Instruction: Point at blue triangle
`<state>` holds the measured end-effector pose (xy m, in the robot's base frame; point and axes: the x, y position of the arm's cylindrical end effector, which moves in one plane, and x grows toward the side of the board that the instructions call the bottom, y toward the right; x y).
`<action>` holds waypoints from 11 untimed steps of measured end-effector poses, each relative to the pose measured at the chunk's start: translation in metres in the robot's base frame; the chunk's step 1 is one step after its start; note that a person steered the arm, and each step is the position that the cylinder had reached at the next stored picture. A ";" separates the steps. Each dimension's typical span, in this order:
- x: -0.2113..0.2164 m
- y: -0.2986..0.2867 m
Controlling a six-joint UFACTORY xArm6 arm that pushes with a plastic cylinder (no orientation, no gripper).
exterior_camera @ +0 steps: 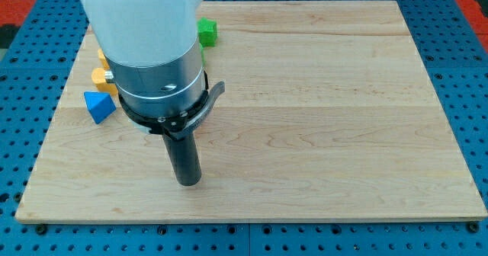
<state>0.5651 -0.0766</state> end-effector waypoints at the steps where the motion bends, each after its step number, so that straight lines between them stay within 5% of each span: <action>1: 0.000 0.006; 6: -0.007 -0.002; 8: -0.007 -0.122; 9: -0.033 -0.187; 11: -0.093 -0.158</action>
